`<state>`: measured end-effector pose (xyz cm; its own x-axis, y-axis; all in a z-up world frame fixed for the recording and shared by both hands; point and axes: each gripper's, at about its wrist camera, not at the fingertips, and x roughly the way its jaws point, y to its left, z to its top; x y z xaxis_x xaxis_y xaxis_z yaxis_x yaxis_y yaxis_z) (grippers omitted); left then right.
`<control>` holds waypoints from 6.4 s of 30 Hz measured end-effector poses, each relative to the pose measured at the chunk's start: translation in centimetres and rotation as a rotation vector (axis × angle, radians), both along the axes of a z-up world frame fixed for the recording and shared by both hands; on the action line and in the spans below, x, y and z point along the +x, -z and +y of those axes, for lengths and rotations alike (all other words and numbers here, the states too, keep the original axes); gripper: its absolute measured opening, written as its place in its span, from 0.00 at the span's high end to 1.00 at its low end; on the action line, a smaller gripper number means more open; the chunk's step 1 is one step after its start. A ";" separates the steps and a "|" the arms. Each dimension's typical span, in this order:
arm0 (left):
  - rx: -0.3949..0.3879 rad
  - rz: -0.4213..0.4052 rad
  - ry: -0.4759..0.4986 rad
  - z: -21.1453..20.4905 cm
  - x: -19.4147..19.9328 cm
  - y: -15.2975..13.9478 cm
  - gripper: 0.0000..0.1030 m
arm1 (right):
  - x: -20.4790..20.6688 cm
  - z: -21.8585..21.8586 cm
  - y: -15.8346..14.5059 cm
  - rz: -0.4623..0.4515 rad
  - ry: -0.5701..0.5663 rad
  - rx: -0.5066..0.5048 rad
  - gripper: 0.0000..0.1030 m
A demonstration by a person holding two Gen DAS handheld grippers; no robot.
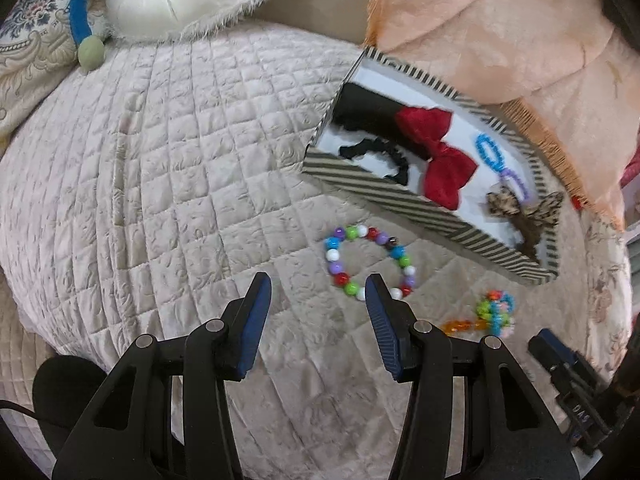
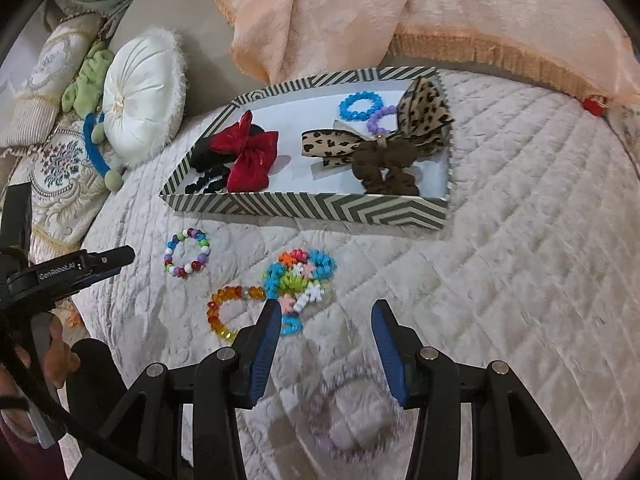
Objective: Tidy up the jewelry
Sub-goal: 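Move left tool to multicolor bead bracelet while right tool moves to flower-bead bracelet, then close left tool on multicolor bracelet while right tool closes on flower-bead bracelet, then carry multicolor bracelet in left tool and flower bracelet in right tool over tray, then open right tool dropping flower bracelet in tray while left tool releases multicolor bracelet, then move left tool to amber heart bracelet while right tool moves to silver rope bracelet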
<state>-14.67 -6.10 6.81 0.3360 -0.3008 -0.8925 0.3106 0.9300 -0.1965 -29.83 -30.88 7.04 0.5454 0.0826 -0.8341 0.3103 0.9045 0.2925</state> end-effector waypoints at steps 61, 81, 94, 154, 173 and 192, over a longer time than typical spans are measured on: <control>-0.069 -0.188 0.141 -2.9 -0.1 -9.0 0.92 | 0.0 -2.3 -12.3 -0.277 -0.086 -0.054 0.89; -0.041 -0.216 0.153 -4.3 1.1 -9.7 0.92 | 2.3 -3.0 -12.2 -0.257 -0.078 -0.059 0.89; -0.013 -0.205 0.147 -4.5 3.0 -8.9 0.92 | 10.6 -1.8 -8.1 -0.178 -0.094 -0.006 0.89; 0.114 -0.219 0.132 -11.2 9.9 -4.4 0.51 | 5.5 -0.5 -5.4 -0.082 -0.017 -0.047 0.64; 0.066 -0.325 0.112 -5.3 -2.8 -7.0 0.51 | 0.5 2.2 -8.2 -0.120 0.056 -0.133 0.54; 0.049 -0.140 0.248 -5.5 -6.2 -2.4 0.51 | -5.4 0.3 -4.5 -0.012 0.014 -0.085 0.49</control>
<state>-20.87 -11.60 9.19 0.3785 -0.3472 -0.8580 0.5507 0.8296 -0.0928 -35.23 -30.58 11.55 0.5557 0.0043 -0.8313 0.3202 0.9217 0.2188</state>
